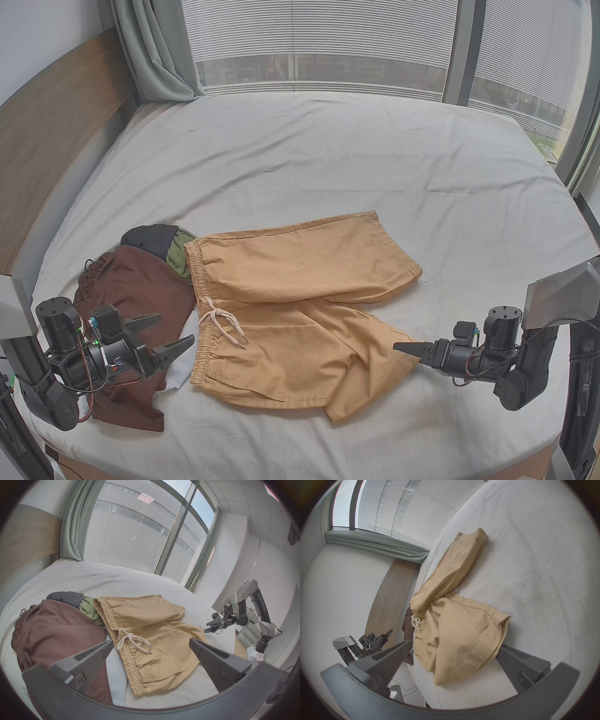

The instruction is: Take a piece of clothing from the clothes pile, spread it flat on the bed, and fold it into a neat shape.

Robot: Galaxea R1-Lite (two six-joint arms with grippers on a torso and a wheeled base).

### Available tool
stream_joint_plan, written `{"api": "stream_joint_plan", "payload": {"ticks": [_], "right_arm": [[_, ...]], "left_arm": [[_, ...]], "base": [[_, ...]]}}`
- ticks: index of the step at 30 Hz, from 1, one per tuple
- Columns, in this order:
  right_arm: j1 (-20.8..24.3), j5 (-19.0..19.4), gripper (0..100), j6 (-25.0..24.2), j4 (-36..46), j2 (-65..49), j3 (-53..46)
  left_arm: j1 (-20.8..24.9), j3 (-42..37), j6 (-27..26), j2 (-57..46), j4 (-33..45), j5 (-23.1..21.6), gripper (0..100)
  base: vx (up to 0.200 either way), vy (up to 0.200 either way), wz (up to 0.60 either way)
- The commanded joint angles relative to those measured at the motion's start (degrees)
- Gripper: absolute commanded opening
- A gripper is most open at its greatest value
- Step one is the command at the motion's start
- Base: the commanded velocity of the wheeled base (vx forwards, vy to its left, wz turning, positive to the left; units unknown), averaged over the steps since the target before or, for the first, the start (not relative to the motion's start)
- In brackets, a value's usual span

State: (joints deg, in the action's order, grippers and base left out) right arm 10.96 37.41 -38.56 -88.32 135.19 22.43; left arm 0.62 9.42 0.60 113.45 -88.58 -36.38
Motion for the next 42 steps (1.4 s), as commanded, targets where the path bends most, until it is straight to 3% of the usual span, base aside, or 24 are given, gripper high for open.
{"api": "stream_joint_plan", "payload": {"ticks": [1,8,9,11,12,16,42], "right_arm": [[-0.4,0.0,100,-0.5,0.0,-2.4,0.1],[-0.4,0.0,100,-0.7,-0.1,-2.4,0.4],[-0.5,0.0,0,-0.7,-0.1,-2.4,0.3],[-0.5,0.0,0,-0.6,0.0,-2.3,0.3],[-5.0,-2.1,0,0.0,0.0,0.9,9.5],[-5.2,-5.0,0,0.0,0.0,3.8,12.5],[-7.6,-5.1,0,-2.2,0.1,6.4,22.7]], "left_arm": [[0.0,0.1,0.0,0.1,0.1,0.0,100],[0.0,0.1,0.0,0.2,0.0,0.0,100],[0.0,0.1,0.0,0.2,0.0,0.0,100],[0.0,0.2,0.0,0.2,0.0,0.0,100],[0.3,0.2,-0.1,1.8,0.0,0.1,100],[0.3,0.3,-0.1,2.0,0.0,0.1,100],[0.3,0.7,0.0,2.9,0.0,0.1,100]], "base": [[0.000,0.000,0.00],[0.000,0.000,0.00],[0.000,0.000,0.00],[0.000,0.000,0.00],[0.000,0.000,0.00],[0.000,0.000,0.00],[0.000,0.000,0.00]]}}
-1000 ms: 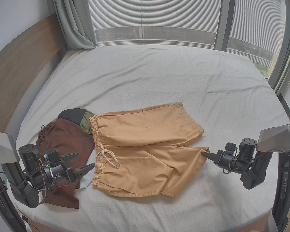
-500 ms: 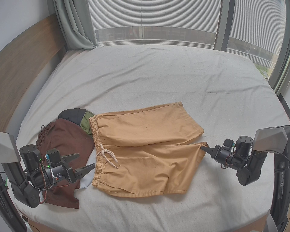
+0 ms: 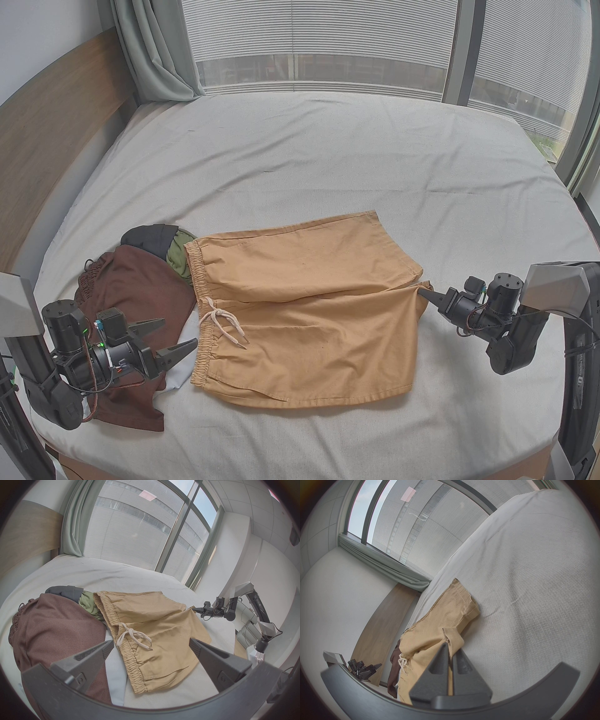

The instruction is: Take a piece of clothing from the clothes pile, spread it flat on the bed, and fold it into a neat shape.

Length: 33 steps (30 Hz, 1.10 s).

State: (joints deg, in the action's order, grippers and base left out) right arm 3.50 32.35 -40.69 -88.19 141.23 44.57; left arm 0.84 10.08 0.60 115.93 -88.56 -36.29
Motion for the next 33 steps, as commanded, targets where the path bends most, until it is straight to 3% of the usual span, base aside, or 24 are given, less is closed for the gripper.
{"api": "stream_joint_plan", "payload": {"ticks": [1,16,17,33], "right_arm": [[-0.2,0.0,0,-0.1,-0.1,0.7,1.0],[-0.2,0.0,0,-0.2,-0.1,1.4,2.2],[-0.2,0.0,100,-0.2,-0.2,1.4,2.2],[0.5,2.0,100,0.2,-0.1,1.3,-4.7]], "left_arm": [[0.0,0.0,-0.1,0.4,0.0,0.1,100],[0.1,0.4,0.0,0.4,0.0,0.0,100],[0.1,0.4,-0.1,0.4,0.0,0.1,100],[0.2,0.3,0.0,0.5,0.0,0.0,100]], "base": [[0.000,0.000,0.00],[0.000,0.000,0.00],[0.000,0.000,0.00],[0.000,0.000,0.00]]}}
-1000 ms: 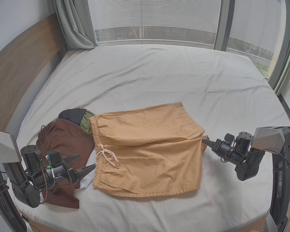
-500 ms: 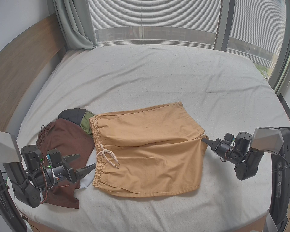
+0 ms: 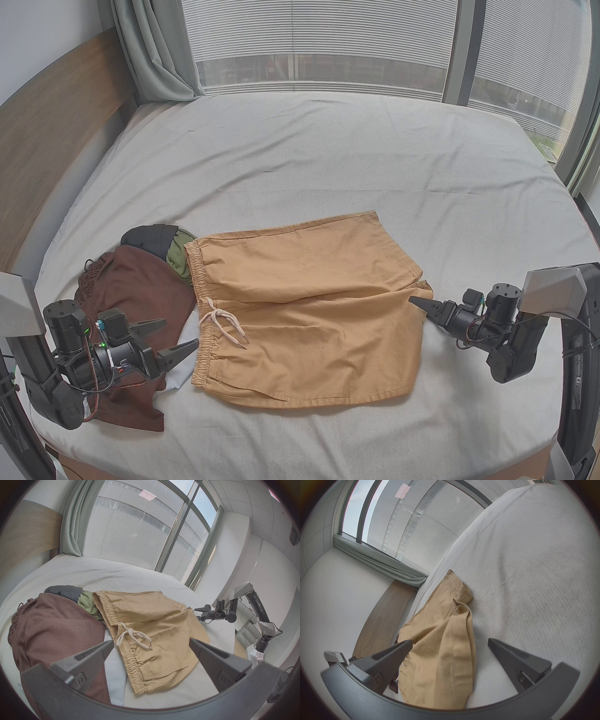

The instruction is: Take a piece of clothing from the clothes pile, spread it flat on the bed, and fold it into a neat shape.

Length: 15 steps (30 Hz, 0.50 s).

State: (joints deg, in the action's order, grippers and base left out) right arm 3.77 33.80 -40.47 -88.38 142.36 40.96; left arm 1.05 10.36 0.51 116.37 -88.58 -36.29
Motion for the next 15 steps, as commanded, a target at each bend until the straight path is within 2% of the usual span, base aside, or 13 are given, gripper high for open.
{"api": "stream_joint_plan", "payload": {"ticks": [1,4,11,15], "right_arm": [[0.3,1.2,100,0.0,0.1,0.2,-1.3],[0.8,3.1,100,-0.1,0.1,0.2,-2.2],[2.2,4.4,100,-0.4,0.0,-0.2,-4.4],[2.7,7.8,100,-0.3,0.0,-3.2,-7.6]], "left_arm": [[0.0,0.0,0.1,0.1,0.0,0.0,100],[0.0,0.0,0.0,0.1,0.0,0.0,100],[0.0,0.0,0.0,0.1,0.0,0.0,100],[0.0,0.1,0.0,0.1,0.0,0.0,100]], "base": [[0.000,0.000,0.00],[0.000,0.000,0.00],[0.000,0.000,0.00],[0.000,0.000,0.00]]}}
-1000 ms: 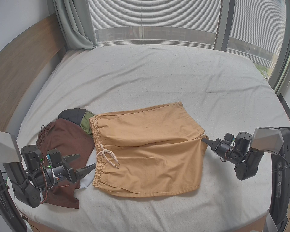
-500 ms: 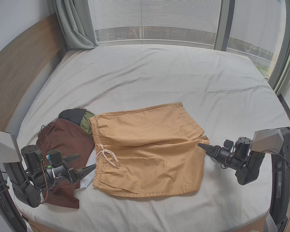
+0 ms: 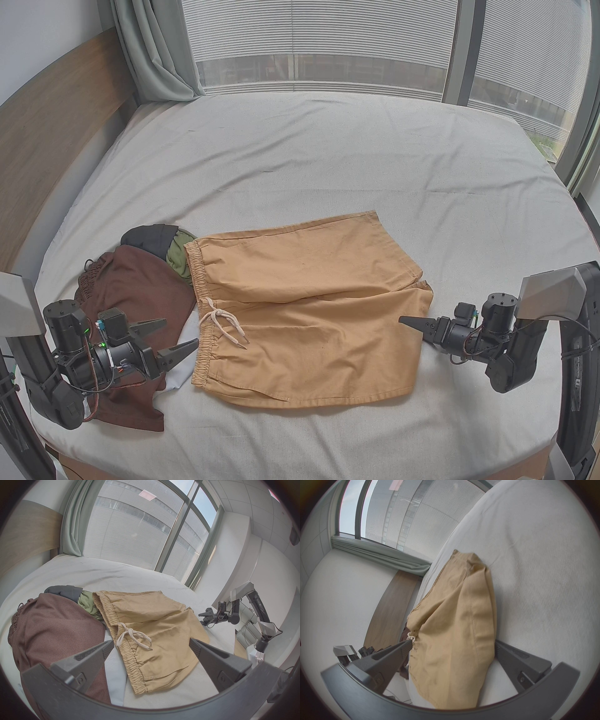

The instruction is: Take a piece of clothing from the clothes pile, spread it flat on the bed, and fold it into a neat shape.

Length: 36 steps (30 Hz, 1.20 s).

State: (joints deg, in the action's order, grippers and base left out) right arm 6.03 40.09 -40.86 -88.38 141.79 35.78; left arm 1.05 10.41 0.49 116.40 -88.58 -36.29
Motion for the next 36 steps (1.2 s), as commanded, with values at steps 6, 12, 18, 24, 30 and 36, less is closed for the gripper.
{"api": "stream_joint_plan", "payload": {"ticks": [6,12,18,24,30,36], "right_arm": [[-0.3,5.8,100,0.0,0.1,-9.1,-6.5],[-0.9,8.6,100,0.1,0.1,-13.6,-9.2],[-4.0,10.6,100,0.1,0.1,-15.9,-10.4],[-5.0,10.4,100,1.8,0.1,-14.2,-11.1],[-6.4,10.4,100,12.6,0.1,-6.8,-11.3],[-6.8,10.4,100,15.7,0.1,-3.5,-11.3]], "left_arm": [[0.0,0.0,0.1,0.1,0.0,0.0,100],[0.1,0.0,0.0,0.1,0.0,0.0,100],[0.1,0.0,0.1,0.1,0.0,0.0,100],[0.2,0.0,0.0,0.8,0.0,0.0,100],[0.2,0.0,0.0,0.9,0.0,0.0,100],[0.1,0.0,0.0,0.9,0.0,0.0,100]], "base": [[0.000,0.000,0.00],[0.000,0.000,0.00],[0.000,0.000,0.00],[0.000,0.000,0.00],[0.000,0.000,0.00],[0.000,0.000,0.00]]}}
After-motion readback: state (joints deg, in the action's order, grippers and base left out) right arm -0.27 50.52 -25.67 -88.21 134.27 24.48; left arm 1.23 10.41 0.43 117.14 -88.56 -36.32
